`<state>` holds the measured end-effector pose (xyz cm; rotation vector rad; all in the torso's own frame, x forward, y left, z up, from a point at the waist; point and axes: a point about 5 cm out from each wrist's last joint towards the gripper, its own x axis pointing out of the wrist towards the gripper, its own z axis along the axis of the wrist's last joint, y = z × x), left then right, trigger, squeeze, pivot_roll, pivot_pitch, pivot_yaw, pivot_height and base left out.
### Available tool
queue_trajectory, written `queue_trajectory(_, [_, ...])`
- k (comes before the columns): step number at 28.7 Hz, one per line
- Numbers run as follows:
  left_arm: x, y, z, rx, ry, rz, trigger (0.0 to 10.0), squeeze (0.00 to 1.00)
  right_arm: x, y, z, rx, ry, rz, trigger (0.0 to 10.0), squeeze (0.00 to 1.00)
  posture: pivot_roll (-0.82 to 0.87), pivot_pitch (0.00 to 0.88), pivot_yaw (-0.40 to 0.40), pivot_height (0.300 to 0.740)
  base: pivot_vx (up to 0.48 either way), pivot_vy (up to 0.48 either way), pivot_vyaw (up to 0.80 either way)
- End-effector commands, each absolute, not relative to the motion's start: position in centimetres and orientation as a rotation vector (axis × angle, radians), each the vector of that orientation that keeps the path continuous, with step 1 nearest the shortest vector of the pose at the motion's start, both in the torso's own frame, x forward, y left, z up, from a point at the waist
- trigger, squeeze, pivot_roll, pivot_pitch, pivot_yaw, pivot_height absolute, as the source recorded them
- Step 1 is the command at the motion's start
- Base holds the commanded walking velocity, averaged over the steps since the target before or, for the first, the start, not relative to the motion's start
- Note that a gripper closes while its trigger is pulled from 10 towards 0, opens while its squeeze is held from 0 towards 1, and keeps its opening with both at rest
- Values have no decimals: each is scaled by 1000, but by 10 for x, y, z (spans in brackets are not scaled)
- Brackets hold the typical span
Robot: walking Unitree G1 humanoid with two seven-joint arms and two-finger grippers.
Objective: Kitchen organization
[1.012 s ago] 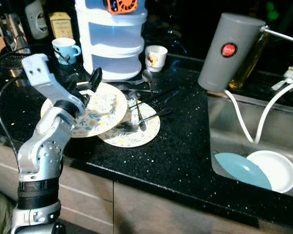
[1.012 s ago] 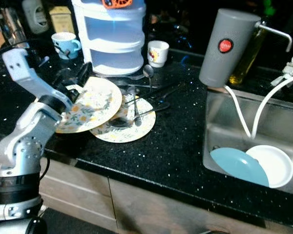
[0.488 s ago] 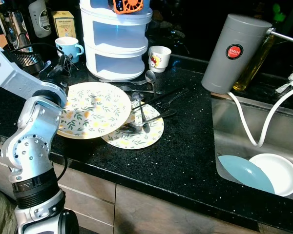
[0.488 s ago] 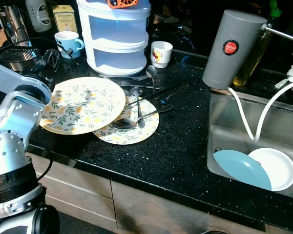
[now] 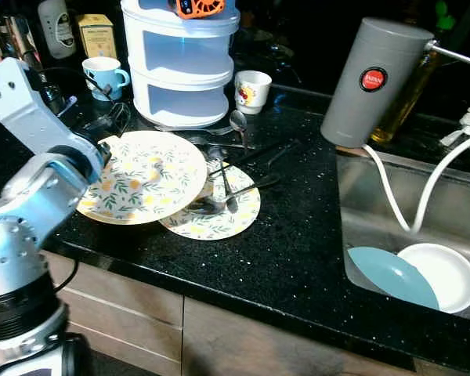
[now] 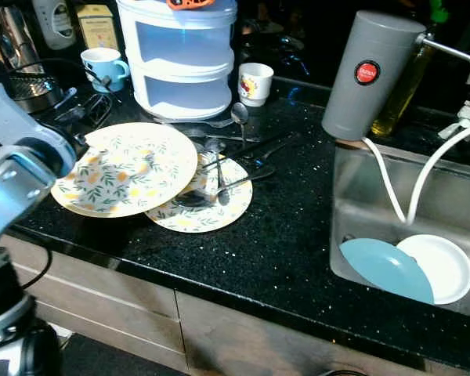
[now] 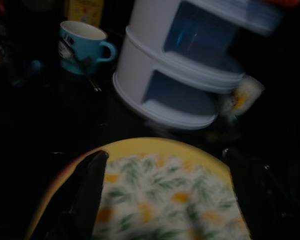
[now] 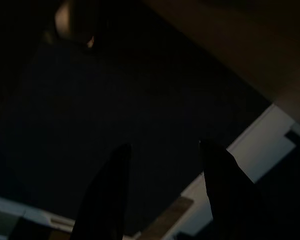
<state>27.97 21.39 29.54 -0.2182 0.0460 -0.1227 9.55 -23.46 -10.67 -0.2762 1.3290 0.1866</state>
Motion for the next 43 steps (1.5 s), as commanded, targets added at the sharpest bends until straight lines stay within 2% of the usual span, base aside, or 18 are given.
queue_trajectory(1, [272, 212, 295, -110, 86, -214, 10000, 0, 97, -235, -106, -293, 1326, 192, 10000, 0, 92, 38, -64, 740, 0, 0, 0])
queue_trajectory(3, [268, 219, 299, -46, 95, -240, 10000, 0, 97, -235, -106, -292, 1327, 192, 10000, 0, 93, 39, -63, 740, 0, 0, 0])
queue_trajectory(4, [258, 230, 303, 106, 122, -277, 10000, 0, 97, -235, -106, -292, 1327, 192, 10000, 0, 91, 39, -62, 740, 0, 0, 0])
queue_trajectory(7, [250, 237, 305, 228, 154, -312, 10000, 0, 97, -235, -106, -293, 1328, 192, 10000, 0, 93, 41, -61, 740, 0, 0, 0])
queue_trajectory(9, [243, 246, 306, 378, 187, -353, 10000, 0, 97, -235, -107, -294, 1329, 192, 10000, 0, 95, 42, -60, 740, 0, 0, 0])
queue_trajectory(11, [235, 244, 302, 587, 200, -449, 10000, 0, 97, -234, -107, -295, 1331, 193, 10000, 0, 95, 42, -63, 740, 0, 0, 0])
queue_trajectory(12, [235, 244, 302, 587, 200, -449, 10000, 0, 97, -234, -107, -295, 1331, 193, 10000, 0, 95, 42, -63, 740, 0, 0, 0])
queue_trajectory(13, [230, 241, 295, 712, 236, -541, 10000, 0, 96, -234, -107, -298, 1331, 194, 10000, 0, 93, 42, -62, 740, 0, 0, 0])
queue_trajectory(18, [231, 240, 287, 825, 273, -589, 10000, 0, 97, -234, -107, -301, 1331, 194, 10000, 0, 95, 40, -66, 740, 0, 0, 0])
queue_trajectory(22, [246, 233, 293, 1031, 101, -631, 10000, 0, 97, -234, -107, -307, 1330, 196, 10000, 0, 89, 33, -64, 740, 0, 0, 0])
queue_trajectory(25, [247, 232, 290, 1062, 99, -667, 10000, 0, 97, -234, -107, -306, 1331, 196, 10000, 0, 87, 32, -62, 740, 0, 0, 0])
queue_trajectory(27, [245, 235, 282, 1076, 164, -723, 10000, 0, 97, -234, -107, -304, 1332, 196, 10000, 0, 84, 31, -60, 740, 0, 0, 0])
queue_trajectory(32, [238, 235, 282, 992, 229, -814, 10000, 0, 96, -234, -107, -302, 1335, 194, 10000, 0, 78, 31, -58, 740, 0, 0, 0])
queue_trajectory(35, [220, 232, 292, 869, 312, -984, 10000, 0, 95, -234, -107, -302, 1339, 192, 10000, 0, 73, 33, -56, 740, 0, 0, 0])
queue_trajectory(37, [214, 233, 300, 851, 339, -1057, 10000, 0, 95, -234, -107, -299, 1339, 191, 10000, 0, 75, 34, -58, 740, 0, 0, 0])
queue_trajectory(43, [217, 248, 319, 967, 340, -1019, 10000, 0, 94, -233, -107, -299, 1340, 192, 10000, 0, 85, 39, -56, 740, 0, 0, 0])
